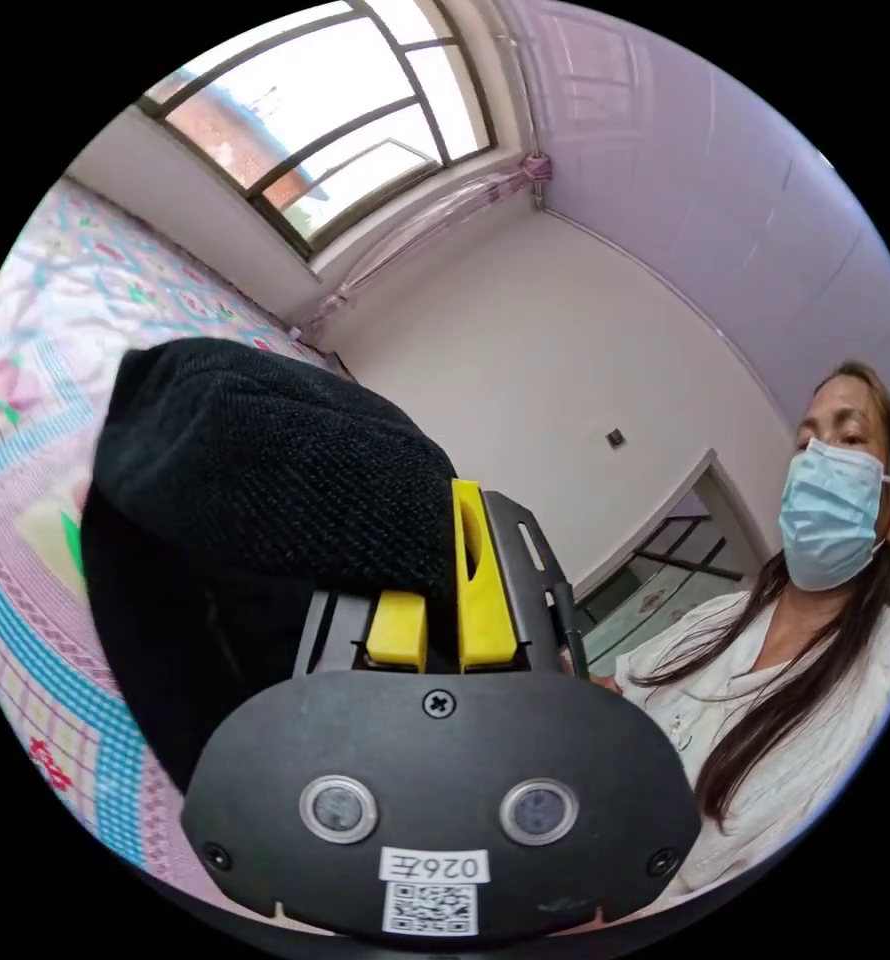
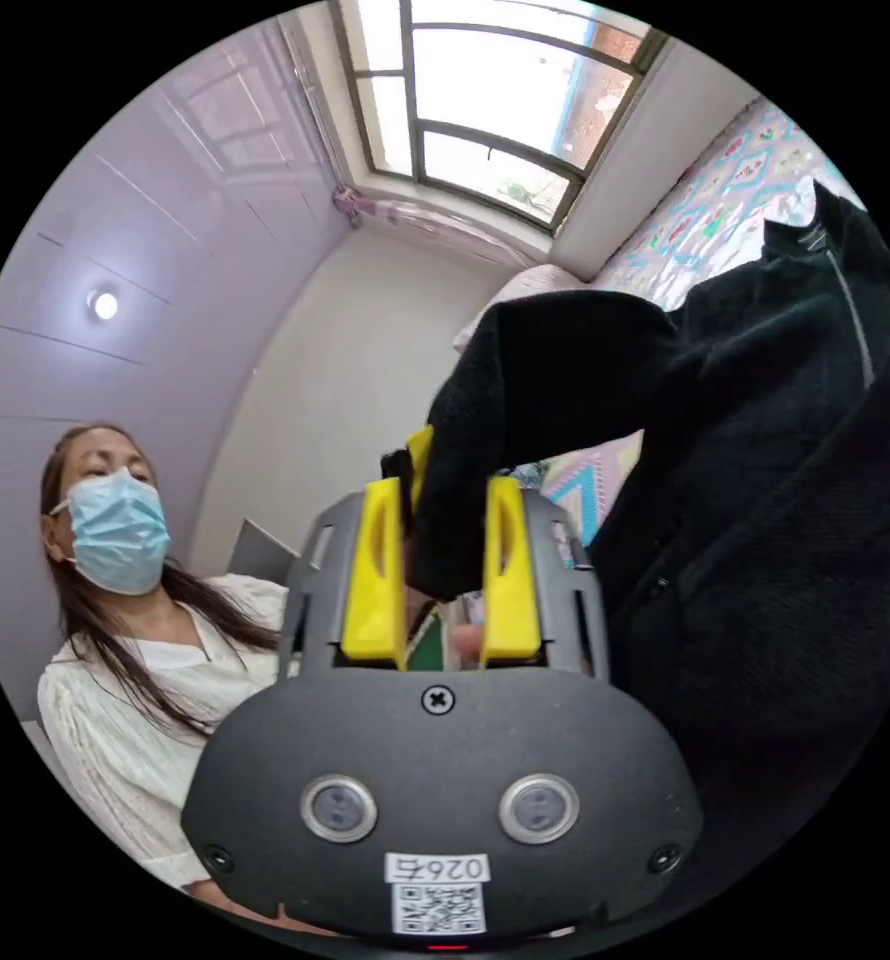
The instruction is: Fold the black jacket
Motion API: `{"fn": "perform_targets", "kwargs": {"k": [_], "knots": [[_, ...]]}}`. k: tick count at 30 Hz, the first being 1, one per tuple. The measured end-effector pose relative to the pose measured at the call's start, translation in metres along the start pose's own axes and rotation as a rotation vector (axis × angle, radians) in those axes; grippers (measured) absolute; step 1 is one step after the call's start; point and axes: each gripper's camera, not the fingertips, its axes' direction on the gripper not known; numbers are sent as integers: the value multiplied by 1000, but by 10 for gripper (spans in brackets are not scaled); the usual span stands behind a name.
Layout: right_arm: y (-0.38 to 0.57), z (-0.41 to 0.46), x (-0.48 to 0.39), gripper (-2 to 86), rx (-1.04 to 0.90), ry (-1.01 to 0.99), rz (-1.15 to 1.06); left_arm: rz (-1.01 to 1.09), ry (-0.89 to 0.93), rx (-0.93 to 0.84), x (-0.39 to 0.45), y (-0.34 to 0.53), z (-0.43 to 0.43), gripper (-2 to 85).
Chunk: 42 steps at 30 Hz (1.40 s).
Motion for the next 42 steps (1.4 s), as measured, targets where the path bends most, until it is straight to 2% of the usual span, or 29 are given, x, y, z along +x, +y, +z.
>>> {"fn": "perform_targets", "kwargs": {"k": [4,5,10,14,18,21,24,27,29,30,32,35,37,39,40,42], "knots": [[15,-43,-7,13,36,90,-17,-272,192,9,-32,30,69,29],[20,-56,-16,12,40,169,-42,-350,236,7,-40,42,92,30],[32,-93,-3,13,-45,456,10,-508,209,-105,-62,77,179,33],[37,-108,72,16,-123,419,182,-601,131,-121,-78,96,218,37],[44,-97,116,17,-186,426,212,-629,94,-169,-78,101,233,51],[54,-91,139,26,-234,494,230,-678,158,-237,-80,117,241,53],[65,-84,158,46,-298,498,237,-694,249,-226,-72,135,233,0],[74,-86,150,59,-312,586,202,-612,18,-48,-60,113,188,-5],[74,-91,141,60,-264,670,170,-470,-285,9,-56,63,160,0],[70,-91,135,61,-227,705,142,-424,-356,0,-57,48,158,2],[55,-81,131,62,-201,709,88,-249,-634,-103,-70,-19,173,42],[14,-43,138,56,-191,739,-13,-111,-863,-232,-117,-91,217,125],[-17,-5,151,57,-213,779,-88,-127,-854,-298,-160,-125,242,174],[-60,56,175,65,-270,825,-190,-198,-744,-368,-203,-149,265,204],[-72,72,182,67,-284,827,-215,-240,-687,-409,-228,-158,281,202],[-119,136,212,78,-337,789,-307,-283,-617,-529,-259,-166,310,125]]}}
